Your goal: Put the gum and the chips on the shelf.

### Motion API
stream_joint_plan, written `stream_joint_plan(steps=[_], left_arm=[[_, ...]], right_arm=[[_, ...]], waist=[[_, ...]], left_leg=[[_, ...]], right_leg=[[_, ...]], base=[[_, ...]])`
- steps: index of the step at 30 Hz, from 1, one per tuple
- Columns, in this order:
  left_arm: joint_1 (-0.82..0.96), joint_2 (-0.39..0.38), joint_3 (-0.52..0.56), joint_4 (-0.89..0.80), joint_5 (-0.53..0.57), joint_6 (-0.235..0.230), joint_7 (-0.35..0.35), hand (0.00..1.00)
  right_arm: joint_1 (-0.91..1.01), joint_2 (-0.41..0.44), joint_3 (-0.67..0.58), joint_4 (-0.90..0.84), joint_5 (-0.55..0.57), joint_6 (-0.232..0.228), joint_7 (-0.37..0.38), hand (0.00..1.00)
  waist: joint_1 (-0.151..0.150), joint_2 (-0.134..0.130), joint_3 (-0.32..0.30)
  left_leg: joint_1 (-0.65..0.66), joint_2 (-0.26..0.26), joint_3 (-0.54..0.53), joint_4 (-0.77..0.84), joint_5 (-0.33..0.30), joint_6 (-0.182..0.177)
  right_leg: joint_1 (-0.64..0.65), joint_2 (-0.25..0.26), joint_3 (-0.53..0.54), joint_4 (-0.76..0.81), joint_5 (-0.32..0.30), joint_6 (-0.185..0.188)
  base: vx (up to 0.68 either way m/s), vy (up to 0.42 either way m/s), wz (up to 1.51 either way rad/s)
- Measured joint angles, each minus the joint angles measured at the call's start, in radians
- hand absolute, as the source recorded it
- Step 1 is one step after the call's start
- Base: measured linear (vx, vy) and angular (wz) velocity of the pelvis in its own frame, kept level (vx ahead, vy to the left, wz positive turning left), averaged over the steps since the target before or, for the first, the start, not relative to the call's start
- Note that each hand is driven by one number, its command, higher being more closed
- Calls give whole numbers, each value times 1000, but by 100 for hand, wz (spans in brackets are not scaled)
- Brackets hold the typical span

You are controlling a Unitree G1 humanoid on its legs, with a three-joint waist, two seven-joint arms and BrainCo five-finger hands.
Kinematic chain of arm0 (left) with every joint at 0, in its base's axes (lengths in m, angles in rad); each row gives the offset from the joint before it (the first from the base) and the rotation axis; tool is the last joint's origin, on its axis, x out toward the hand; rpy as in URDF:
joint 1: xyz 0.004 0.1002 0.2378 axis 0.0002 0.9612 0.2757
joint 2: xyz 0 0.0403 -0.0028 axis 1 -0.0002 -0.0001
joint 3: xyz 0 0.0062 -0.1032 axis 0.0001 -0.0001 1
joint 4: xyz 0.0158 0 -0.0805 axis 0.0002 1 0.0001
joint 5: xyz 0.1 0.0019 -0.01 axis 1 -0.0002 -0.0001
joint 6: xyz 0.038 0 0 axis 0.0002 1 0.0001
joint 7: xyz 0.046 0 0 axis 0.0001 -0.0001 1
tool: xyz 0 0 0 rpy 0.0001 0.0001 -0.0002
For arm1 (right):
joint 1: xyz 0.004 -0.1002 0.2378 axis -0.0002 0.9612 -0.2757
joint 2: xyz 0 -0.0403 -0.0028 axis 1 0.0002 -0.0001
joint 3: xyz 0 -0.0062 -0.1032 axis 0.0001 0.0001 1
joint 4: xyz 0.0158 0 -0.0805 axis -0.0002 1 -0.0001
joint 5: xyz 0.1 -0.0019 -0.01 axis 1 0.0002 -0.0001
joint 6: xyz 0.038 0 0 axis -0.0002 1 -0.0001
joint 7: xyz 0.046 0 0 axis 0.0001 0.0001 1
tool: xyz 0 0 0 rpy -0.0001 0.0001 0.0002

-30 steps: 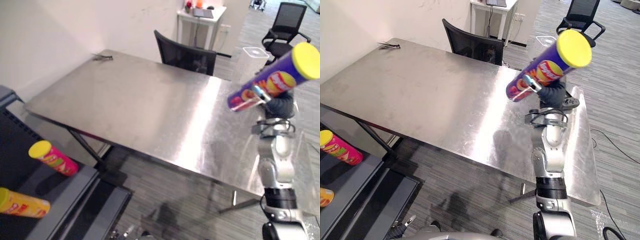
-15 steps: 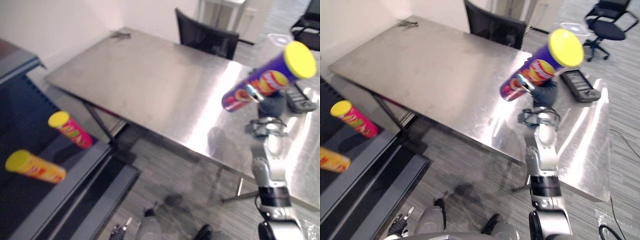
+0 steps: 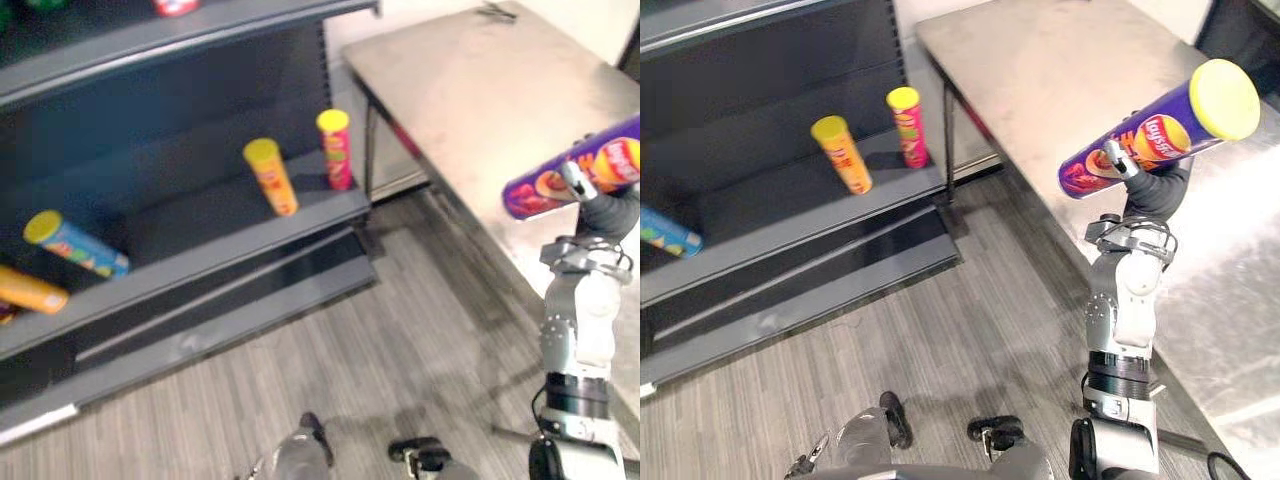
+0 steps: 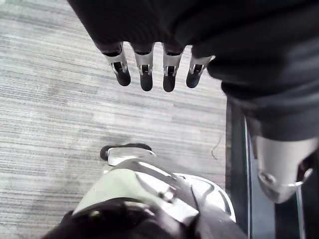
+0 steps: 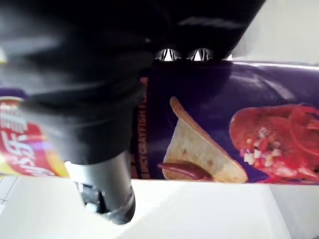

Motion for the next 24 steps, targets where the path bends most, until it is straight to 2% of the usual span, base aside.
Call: stream_joint_plan(steps=[4,7,11,16,19,21,24], left_arm=[[-9,7,0,10,65,0,6,0],[-10,13,-1,29,61,1,6,0],[-11,19,-16,26,60,0,4,0],[-10,21,-21,18,43,0,-5,0],[-10,24,-21,5,43,0,-13,0],[-9,25,-23,-29,13,0,-25,0],[-8,27,-40,-66,2,-1,-27,0]], right_arm=[[32,0,-17,-16,-3,2,-5,100],[52,2,-16,-25,-41,2,-8,100],[77,2,-14,-31,-41,4,-11,100],[111,5,-11,-53,-41,8,-9,100],[117,8,-12,-53,-40,8,-6,100],[117,9,-1,-53,-40,8,-6,100],[117,9,26,-51,-40,9,-5,100]], waist=[[7,-2,0],[12,-5,0],[24,-8,0],[33,-12,2],[35,-23,9],[47,-31,14],[58,-42,21]], left_leg=[[-17,-49,25,-2,-35,42],[-18,-76,27,19,-77,38],[-13,-91,32,3,-79,39],[-18,-76,33,2,-80,43],[-35,-57,28,11,-78,41],[-66,-18,19,66,-79,41],[-100,1,-31,141,-115,50]], right_leg=[[18,-64,-45,24,46,-3],[22,-107,-39,56,52,6],[11,-106,-2,40,63,24],[3,-87,25,36,62,22],[3,-65,27,33,58,16],[9,-53,12,39,50,4],[40,-59,-4,72,49,3]], base=[[-102,297,39],[-80,208,7],[-83,130,2],[-41,37,6],[-6,9,9],[34,25,14],[38,68,37]])
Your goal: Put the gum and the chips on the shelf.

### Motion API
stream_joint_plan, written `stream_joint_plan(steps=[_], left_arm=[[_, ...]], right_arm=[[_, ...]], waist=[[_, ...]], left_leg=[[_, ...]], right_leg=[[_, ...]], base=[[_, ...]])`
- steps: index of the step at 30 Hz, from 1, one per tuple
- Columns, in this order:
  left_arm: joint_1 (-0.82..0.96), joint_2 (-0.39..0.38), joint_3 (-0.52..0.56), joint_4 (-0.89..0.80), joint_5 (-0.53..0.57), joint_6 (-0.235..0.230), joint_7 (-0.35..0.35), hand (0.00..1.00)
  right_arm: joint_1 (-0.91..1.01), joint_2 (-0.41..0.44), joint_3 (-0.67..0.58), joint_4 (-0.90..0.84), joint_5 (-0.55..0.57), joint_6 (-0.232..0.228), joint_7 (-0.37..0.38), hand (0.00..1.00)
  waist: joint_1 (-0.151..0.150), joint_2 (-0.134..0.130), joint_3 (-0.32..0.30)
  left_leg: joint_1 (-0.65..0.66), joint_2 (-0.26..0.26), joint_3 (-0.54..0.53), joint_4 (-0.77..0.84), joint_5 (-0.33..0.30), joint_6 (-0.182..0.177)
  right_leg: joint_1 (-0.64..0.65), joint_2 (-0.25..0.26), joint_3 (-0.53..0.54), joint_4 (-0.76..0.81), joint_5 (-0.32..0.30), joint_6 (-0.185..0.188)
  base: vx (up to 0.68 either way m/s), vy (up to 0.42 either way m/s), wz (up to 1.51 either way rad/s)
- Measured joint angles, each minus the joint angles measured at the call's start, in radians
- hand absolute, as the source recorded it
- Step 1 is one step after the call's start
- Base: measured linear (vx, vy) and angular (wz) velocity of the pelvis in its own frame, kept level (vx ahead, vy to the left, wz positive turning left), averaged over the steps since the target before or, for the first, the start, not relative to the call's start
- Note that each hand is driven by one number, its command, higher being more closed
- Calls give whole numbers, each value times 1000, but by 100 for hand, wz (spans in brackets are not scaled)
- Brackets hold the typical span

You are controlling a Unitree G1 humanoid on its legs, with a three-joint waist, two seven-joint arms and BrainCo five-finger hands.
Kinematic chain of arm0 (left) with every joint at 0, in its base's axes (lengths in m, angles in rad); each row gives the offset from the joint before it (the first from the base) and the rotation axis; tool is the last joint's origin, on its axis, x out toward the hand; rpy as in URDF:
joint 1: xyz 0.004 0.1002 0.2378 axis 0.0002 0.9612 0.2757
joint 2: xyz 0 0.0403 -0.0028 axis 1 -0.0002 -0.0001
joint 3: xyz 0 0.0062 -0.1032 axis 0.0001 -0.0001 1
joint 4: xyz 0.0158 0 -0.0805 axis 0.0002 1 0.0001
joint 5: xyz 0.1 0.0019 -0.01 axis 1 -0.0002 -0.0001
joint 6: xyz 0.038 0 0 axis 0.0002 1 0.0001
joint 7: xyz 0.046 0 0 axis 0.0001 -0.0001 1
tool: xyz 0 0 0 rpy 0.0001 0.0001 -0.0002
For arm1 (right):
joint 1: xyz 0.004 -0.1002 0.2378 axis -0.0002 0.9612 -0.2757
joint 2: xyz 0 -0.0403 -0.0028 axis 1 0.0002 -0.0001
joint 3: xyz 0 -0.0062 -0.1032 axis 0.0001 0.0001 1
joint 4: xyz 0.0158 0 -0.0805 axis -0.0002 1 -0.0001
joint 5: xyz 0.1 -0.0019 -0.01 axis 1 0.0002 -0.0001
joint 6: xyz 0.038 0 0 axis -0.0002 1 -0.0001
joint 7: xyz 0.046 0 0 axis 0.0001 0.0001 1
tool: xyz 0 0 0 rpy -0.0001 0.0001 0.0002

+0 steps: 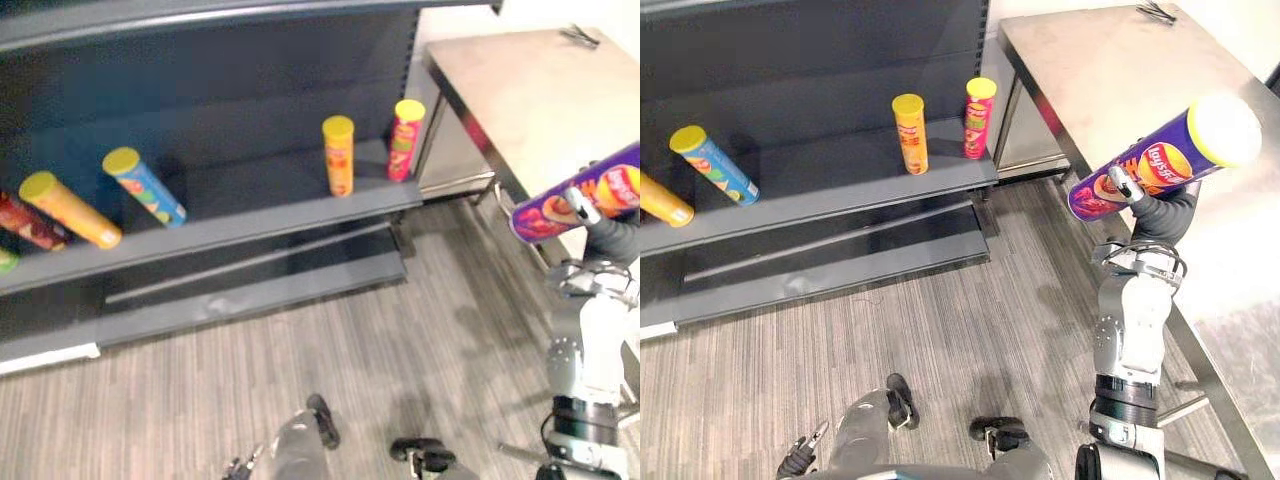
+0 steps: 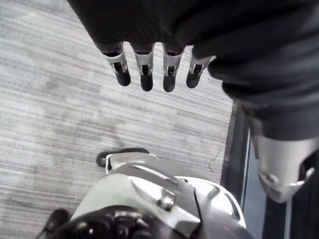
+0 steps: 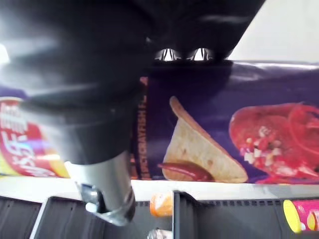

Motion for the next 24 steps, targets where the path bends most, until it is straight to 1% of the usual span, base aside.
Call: stream_joint_plan(steps=[1,2,3,4,5,6,7,8,9,10,11,12,13,14,15,16,17,18,19,20,21,22,24], left_arm=[[2,0,-1,-15,-3,0,0,0],[5,1,-1,-21,-12,0,0,0],[7,6,-2,-26,-39,0,0,0],[7,12,-2,-31,-48,0,1,0],[7,13,-2,-35,-64,0,1,0],[8,21,-3,-52,-77,2,5,0],[8,29,-13,-77,-79,0,9,0],[8,36,-19,-86,-83,-1,10,0],[8,46,-20,-93,-105,-2,10,0],[10,45,-19,-90,-110,-1,11,0],[13,41,-24,-90,-110,-1,14,0],[16,40,-42,-91,-107,-1,21,0],[13,42,-55,-90,-105,-4,23,0],[9,43,-60,-90,-104,-4,25,0],[2,46,-72,-90,-104,-4,27,0],[-1,48,-81,-90,-104,-4,28,0],[-8,48,-89,-86,-104,-4,28,0],[-21,48,-90,-69,-104,-4,29,0],[-25,47,-91,-59,-104,-3,29,0],[-28,35,-98,-52,-104,1,32,0],[-26,31,-99,-52,-104,1,33,0],[-23,29,-98,-52,-104,1,33,0],[-22,29,-96,-52,-104,1,37,0]], right_arm=[[-1,4,16,2,0,0,1,100],[-2,8,29,5,0,1,1,100],[-2,15,50,6,0,3,2,100],[-3,22,81,11,0,3,6,100],[-6,24,100,18,0,3,8,100],[-19,27,136,46,0,8,11,100],[-25,31,157,58,-1,25,24,100],[-28,37,166,59,-1,30,36,100],[-27,50,174,57,-1,31,51,100],[-23,59,175,57,-1,31,59,100],[-20,60,177,56,-1,31,64,100],[-12,60,180,44,1,31,72,100],[-4,61,186,29,2,27,78,100],[4,62,187,22,3,27,83,100],[26,64,187,13,4,27,92,100],[40,65,187,7,6,27,95,100],[68,70,188,-3,9,27,102,100],[87,79,188,-7,13,27,109,100],[92,88,189,-7,14,27,112,100],[94,108,204,-6,42,27,116,100],[91,109,219,-5,51,28,115,100],[88,110,238,-4,51,28,117,100],[89,122,289,-3,67,28,137,100]], waist=[[4,-8,5],[8,-11,7],[13,-16,9],[26,-21,13],[28,-20,13],[25,-18,15],[28,-8,20],[28,-5,22],[21,-6,22],[20,-7,22],[19,-6,22],[6,-4,22],[-11,-2,22],[-12,-2,22],[-19,-2,22],[-24,-2,22],[-31,-6,20],[-31,-12,17],[-31,-15,15],[-27,-14,14],[-23,-11,15],[-20,-11,15],[-21,-12,15]], left_leg=[[-10,0,-21,38,-21,10],[-15,-1,-31,57,-36,13],[-25,-8,-55,99,-71,24],[-30,-20,-79,130,-101,36],[-32,-26,-91,141,-112,45],[-33,-48,-129,148,-123,65],[-38,-60,-161,148,-126,73],[-37,-67,-178,142,-127,74],[-27,-100,-211,119,-124,77],[6,-143,-222,93,-122,80],[24,-167,-231,80,-121,82],[48,-213,-257,65,-119,85],[51,-235,-274,65,-119,86],[50,-242,-281,67,-118,86],[50,-258,-314,70,-118,86],[50,-267,-333,70,-118,86],[51,-285,-367,69,-118,85],[53,-300,-386,68,-118,85],[54,-303,-386,69,-118,85],[57,-304,-389,67,-118,84],[57,-297,-392,64,-115,79],[57,-291,-397,57,-110,69],[56,-265,-413,28,-88,32]], right_leg=[[22,-14,-10,24,0,0],[35,-26,-11,42,1,1],[54,-53,-6,90,7,3],[63,-94,18,150,36,-17],[60,-114,42,180,64,-45],[14,-144,175,240,137,-128],[-87,-111,419,262,127,-100],[-129,-69,538,261,98,-54],[-186,0,713,258,47,2],[-210,33,792,242,15,11],[-216,42,812,227,3,15],[-234,68,854,176,-10,18],[-267,103,908,122,-16,25],[-280,121,937,94,-15,28],[-305,150,992,44,-10,36],[-310,161,1016,22,-4,46],[-317,177,1061,-8,4,58],[-317,182,1087,-29,19,81],[-312,182,1086,-42,28,95],[-292,183,1066,-78,34,121],[-284,192,1060,-90,34,122],[-280,204,1058,-105,34,122],[-248,244,1031,-180,51,147]], base=[[35,108,50],[45,138,56],[63,166,55],[75,181,56],[125,228,63],[138,257,72],[138,251,76],[122,215,88],[162,179,98],[191,168,98],[255,161,98],[232,117,103],[210,98,105],[117,33,101],[80,7,82],[105,-16,116],[168,-82,121],[168,-111,115],[170,-199,104],[95,-171,62],[80,-177,41],[34,-147,-2],[22,-198,-1]])
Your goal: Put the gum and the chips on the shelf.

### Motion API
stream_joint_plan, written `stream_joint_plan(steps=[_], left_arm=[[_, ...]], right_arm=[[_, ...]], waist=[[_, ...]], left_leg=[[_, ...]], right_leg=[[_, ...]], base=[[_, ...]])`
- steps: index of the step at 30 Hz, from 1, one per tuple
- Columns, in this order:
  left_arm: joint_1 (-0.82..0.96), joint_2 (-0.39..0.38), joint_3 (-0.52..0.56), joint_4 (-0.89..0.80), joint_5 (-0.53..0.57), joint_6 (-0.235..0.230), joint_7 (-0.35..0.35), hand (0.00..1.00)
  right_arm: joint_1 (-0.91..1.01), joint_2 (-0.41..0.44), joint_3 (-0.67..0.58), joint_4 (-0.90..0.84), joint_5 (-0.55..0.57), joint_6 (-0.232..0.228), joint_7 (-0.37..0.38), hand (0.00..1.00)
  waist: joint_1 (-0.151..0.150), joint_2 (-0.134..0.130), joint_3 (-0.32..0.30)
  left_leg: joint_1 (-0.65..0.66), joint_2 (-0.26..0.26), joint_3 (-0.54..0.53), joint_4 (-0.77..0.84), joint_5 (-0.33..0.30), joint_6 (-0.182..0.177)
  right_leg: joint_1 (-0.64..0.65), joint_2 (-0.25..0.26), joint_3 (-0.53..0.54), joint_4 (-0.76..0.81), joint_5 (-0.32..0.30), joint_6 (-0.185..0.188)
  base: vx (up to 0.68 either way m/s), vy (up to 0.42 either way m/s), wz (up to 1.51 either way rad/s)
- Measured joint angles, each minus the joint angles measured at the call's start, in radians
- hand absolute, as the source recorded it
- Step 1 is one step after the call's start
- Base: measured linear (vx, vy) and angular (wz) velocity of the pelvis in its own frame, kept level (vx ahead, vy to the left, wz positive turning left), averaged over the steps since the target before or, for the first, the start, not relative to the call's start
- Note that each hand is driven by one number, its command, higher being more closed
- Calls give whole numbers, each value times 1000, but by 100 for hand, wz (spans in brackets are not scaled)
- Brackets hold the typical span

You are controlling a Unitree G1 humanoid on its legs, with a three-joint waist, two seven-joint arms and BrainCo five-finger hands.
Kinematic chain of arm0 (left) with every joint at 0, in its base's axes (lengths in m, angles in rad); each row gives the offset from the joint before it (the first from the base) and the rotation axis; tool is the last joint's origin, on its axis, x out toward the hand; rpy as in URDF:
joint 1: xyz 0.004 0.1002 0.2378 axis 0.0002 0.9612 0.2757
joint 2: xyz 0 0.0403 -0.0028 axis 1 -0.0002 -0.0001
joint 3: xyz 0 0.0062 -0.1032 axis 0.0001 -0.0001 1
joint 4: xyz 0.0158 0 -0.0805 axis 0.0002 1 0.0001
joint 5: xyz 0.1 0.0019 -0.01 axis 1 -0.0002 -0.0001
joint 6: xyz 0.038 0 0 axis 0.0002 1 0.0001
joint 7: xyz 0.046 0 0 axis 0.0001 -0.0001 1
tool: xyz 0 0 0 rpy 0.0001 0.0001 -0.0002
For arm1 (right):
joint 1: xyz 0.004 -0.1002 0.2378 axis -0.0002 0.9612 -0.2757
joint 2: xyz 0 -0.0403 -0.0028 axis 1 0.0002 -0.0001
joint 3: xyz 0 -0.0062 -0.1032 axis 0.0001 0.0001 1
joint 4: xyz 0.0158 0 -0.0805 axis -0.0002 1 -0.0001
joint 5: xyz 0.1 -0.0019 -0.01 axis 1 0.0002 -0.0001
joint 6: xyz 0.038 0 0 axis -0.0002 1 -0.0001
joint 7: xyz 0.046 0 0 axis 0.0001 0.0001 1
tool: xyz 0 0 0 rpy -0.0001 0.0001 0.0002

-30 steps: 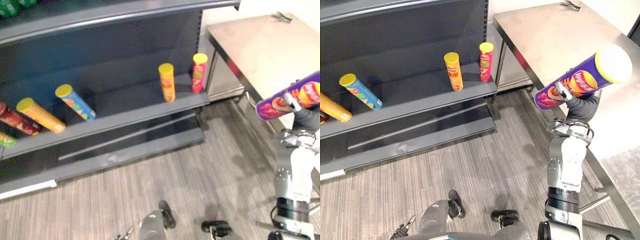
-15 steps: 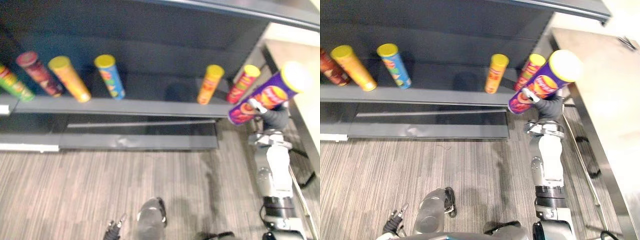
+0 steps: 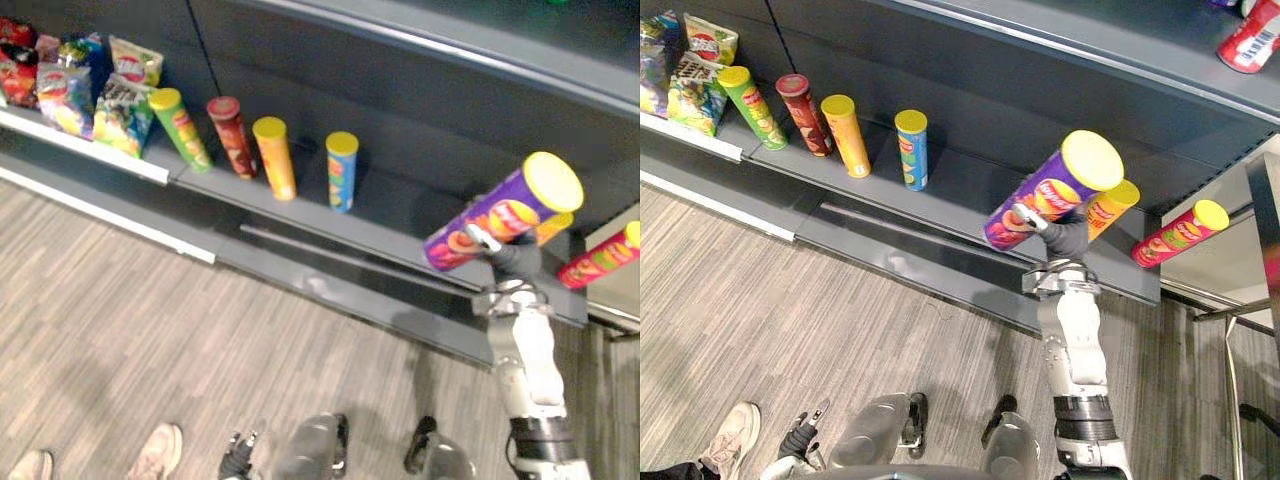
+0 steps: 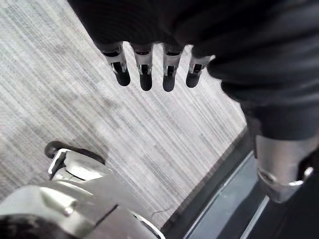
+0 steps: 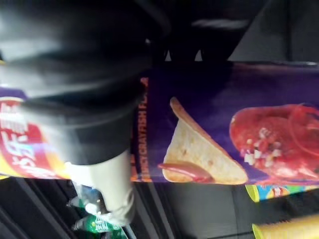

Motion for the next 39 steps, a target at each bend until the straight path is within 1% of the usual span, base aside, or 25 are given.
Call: stream_joint_plan(steps=[2,3,4,7,11,13,14,15,16,17,18,20,22,24,26,27,28,29,31,32,33,34,36,37,39], left_arm=[[-1,0,0,0,3,-1,0,0],[-1,3,0,0,10,-2,0,0],[-1,3,-1,0,10,-2,0,0],[-1,6,0,1,47,-1,0,0],[-4,9,1,3,47,0,2,0],[-19,9,9,6,47,-1,9,0],[-27,10,11,13,47,-1,11,0],[-42,10,20,25,47,-1,14,0],[-60,11,23,28,49,-5,33,0],[-67,11,26,28,55,-6,39,0],[-83,9,23,26,82,-7,52,0],[-99,7,0,9,89,-9,73,0],[-104,4,-23,-23,124,-22,101,0],[-105,-4,-39,-88,127,-39,135,0],[-107,-6,-80,-156,134,-45,157,0],[-107,-6,-82,-160,136,-45,158,0],[-108,-11,-114,-192,167,-54,167,0],[-108,-15,-143,-211,194,-57,175,0],[-122,-16,-237,-260,317,-80,206,0],[-128,-15,-257,-270,351,-87,214,0],[-141,-14,-285,-288,409,-103,232,0],[-158,-7,-307,-296,448,-116,245,0],[-180,12,-338,-312,481,-120,267,0],[-191,28,-355,-320,496,-132,281,0],[-195,52,-375,-327,516,-145,289,0]], right_arm=[[0,8,20,0,23,0,7,100],[8,13,21,1,24,0,14,100],[12,13,21,1,24,0,14,100],[35,16,23,1,23,0,14,100],[59,22,46,1,11,0,9,100],[69,34,63,1,-32,-1,-2,100],[72,40,67,1,-42,-1,-3,100],[79,49,78,1,-61,-1,-6,100],[95,59,97,1,-79,-2,-25,100],[98,59,103,2,-100,-2,-28,100],[98,57,117,4,-142,-2,-37,100],[98,58,137,14,-174,-2,-52,100],[84,68,175,40,-209,-4,-71,100],[32,86,229,121,-231,-4,-79,100],[-30,101,241,187,-264,-4,-110,100],[-34,101,241,190,-265,-4,-112,100],[-83,106,236,236,-290,-4,-144,100],[-117,108,225,264,-310,-4,-169,100],[-232,112,177,336,-362,-8,-238,100],[-266,113,162,359,-377,-10,-256,100],[-327,113,134,397,-383,-12,-294,100],[-372,113,111,417,-384,-14,-336,100],[-424,111,72,438,-388,-19,-374,100],[-456,106,46,443,-405,-21,-400,100],[-509,98,12,450,-416,-33,-435,100]], waist=[[-4,0,0],[-8,-1,0],[-8,-1,0],[-10,-1,0],[-15,-2,0],[-33,-2,0],[-34,-2,0],[-37,-2,0],[-57,0,-1],[-65,2,-1],[-71,7,-1],[-65,3,0],[-60,4,0],[-50,5,1],[-38,12,5],[-38,12,6],[-32,19,12],[-31,26,16],[-30,58,44],[-29,66,54],[-25,77,77],[-16,83,95],[-7,90,119],[-5,91,139],[3,92,157]], left_leg=[[0,17,-14,-25,12,-21],[-1,31,-32,-56,29,-42],[0,36,-38,-69,38,-48],[4,56,-72,-141,85,-84],[14,70,-96,-218,134,-106],[13,74,-104,-278,170,-115],[10,78,-94,-294,174,-119],[12,105,-32,-313,173,-117],[20,173,139,-324,180,-118],[20,195,196,-323,195,-115],[24,223,282,-324,244,-119],[22,204,280,-330,251,-110],[23,188,285,-342,254,-105],[22,180,306,-342,254,-105],[10,177,304,-342,256,-103],[10,177,304,-342,256,-102],[7,175,301,-342,257,-101],[4,172,298,-341,259,-99],[-19,160,277,-335,268,-87],[-26,158,274,-331,270,-86],[-36,155,273,-318,270,-86],[-51,151,270,-304,270,-86],[-67,144,256,-295,273,-81],[-78,142,249,-285,275,-78],[-102,142,247,-275,280,-70]], right_leg=[[7,26,-17,-33,8,-10],[13,45,-39,-55,11,-17],[13,52,-46,-60,12,-23],[13,81,-86,-80,5,-55],[14,100,-121,-98,3,-74],[20,107,-158,-128,11,-87],[22,109,-164,-139,15,-92],[26,109,-175,-149,19,-95],[40,105,-213,-162,21,-95],[43,104,-227,-165,21,-95],[43,102,-247,-167,22,-93],[41,90,-246,-179,34,-81],[43,83,-242,-204,52,-72],[39,79,-229,-223,68,-67],[28,74,-231,-219,70,-67],[27,74,-231,-219,70,-67],[21,68,-236,-205,70,-67],[16,63,-240,-195,70,-67],[-8,39,-256,-152,67,-70],[-15,32,-258,-140,65,-71],[-27,18,-260,-113,60,-74],[-42,2,-262,-83,46,-74],[-60,-17,-271,-44,30,-76],[-69,-29,-276,-16,15,-78],[-101,-42,-276,19,5,-87]], base=[[0,-222,6],[-8,-229,15],[-5,-232,22],[4,-236,24],[-1,-187,22],[-21,-90,38],[-33,-51,29],[-4,-31,51],[11,-11,61],[44,36,73],[32,73,39],[25,130,17],[18,126,-1],[9,97,-15],[-6,59,-1],[-11,61,7],[-10,42,6],[-21,57,17],[-46,76,24],[-90,106,18],[-93,86,16],[-102,83,17],[-109,59,25],[-113,44,24],[-96,8,12]])
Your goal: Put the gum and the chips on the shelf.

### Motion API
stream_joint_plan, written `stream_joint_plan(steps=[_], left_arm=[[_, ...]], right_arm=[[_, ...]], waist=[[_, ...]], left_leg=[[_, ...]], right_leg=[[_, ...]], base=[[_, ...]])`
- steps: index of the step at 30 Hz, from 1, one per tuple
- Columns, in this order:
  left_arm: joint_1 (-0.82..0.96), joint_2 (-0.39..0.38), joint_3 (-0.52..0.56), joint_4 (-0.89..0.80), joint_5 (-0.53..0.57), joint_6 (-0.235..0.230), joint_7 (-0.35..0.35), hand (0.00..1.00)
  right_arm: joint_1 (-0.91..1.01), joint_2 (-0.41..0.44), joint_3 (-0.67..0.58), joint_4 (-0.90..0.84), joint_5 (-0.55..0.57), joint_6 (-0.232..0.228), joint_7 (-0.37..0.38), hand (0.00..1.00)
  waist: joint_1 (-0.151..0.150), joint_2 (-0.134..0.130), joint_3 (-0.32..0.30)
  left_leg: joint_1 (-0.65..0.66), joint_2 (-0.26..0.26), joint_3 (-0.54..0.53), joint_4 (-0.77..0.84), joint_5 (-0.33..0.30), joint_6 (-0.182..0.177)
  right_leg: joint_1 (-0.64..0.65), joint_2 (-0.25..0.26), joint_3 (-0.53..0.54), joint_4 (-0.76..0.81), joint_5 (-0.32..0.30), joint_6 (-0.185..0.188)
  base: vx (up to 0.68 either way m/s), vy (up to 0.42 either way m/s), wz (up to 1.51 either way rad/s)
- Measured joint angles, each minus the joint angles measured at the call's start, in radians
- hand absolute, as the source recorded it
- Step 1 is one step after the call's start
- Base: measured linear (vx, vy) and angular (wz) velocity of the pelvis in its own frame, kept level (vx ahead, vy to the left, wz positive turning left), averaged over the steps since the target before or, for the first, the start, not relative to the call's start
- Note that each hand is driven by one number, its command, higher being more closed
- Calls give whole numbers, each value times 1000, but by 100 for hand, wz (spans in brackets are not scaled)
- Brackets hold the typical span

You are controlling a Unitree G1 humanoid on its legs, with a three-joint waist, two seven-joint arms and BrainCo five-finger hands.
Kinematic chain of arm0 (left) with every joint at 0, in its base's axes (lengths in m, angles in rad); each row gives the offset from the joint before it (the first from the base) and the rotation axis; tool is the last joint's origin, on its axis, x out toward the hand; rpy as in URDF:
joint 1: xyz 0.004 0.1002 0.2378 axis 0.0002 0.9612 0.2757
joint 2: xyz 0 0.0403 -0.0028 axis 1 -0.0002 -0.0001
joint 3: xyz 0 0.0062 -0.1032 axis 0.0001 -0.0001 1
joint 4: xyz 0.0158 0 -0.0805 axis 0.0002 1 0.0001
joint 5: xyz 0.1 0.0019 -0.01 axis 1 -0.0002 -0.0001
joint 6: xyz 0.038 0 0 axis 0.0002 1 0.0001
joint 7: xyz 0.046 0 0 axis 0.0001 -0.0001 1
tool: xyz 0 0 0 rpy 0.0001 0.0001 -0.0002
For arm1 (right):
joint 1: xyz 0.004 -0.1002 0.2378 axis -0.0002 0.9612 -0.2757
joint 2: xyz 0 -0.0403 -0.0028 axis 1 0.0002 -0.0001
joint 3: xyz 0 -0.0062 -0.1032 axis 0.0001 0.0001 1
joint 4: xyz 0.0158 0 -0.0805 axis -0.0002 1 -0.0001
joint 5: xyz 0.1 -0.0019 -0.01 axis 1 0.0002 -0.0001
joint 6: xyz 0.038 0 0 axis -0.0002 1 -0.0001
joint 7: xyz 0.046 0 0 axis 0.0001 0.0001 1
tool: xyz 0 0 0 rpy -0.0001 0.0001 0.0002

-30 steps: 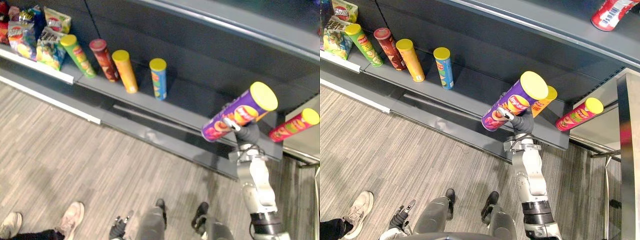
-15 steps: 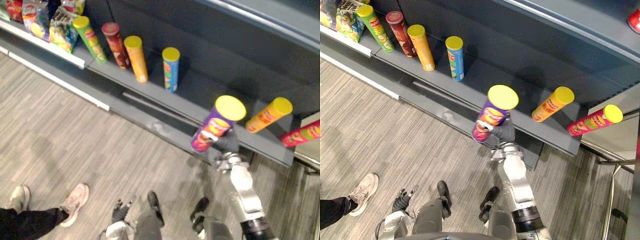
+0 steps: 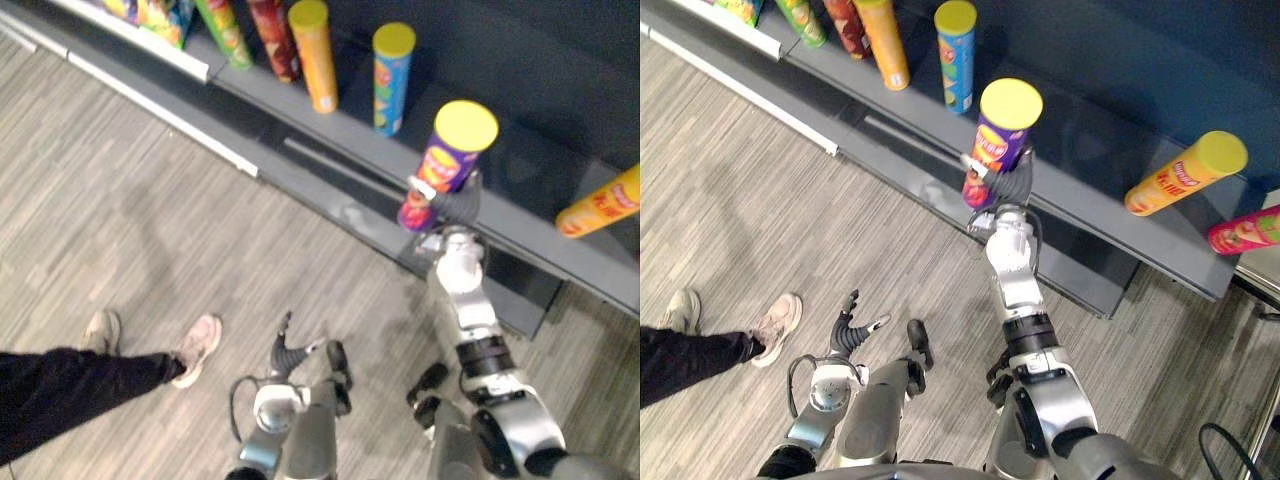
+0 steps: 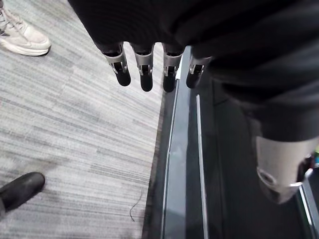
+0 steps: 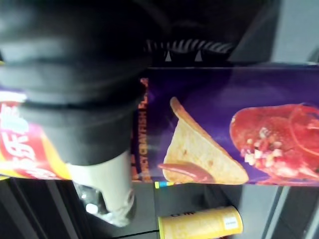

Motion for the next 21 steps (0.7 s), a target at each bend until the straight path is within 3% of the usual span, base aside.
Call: stream_joint_plan(steps=[8,11,21], left_arm=[[-19,8,-10,4,-76,-6,0,0],[-45,11,-9,6,-98,-8,0,0],[-82,15,-32,-41,-135,-13,-18,0]], right_arm=[[-231,-67,-169,125,-5,-6,-122,100],[-284,-111,-203,153,-9,-2,-168,100],[-392,-192,-312,190,-42,16,-221,100]], waist=[[19,32,47],[26,57,72],[50,93,108]], left_leg=[[-99,3,-27,47,7,8],[-138,13,-40,77,7,8],[-249,27,-77,110,38,27]], right_leg=[[-94,-33,-7,90,-16,-24],[-119,-35,-12,110,-21,-32],[-223,-51,-40,196,-61,-65]], base=[[-66,-21,8],[-12,-65,5],[31,-109,8]])
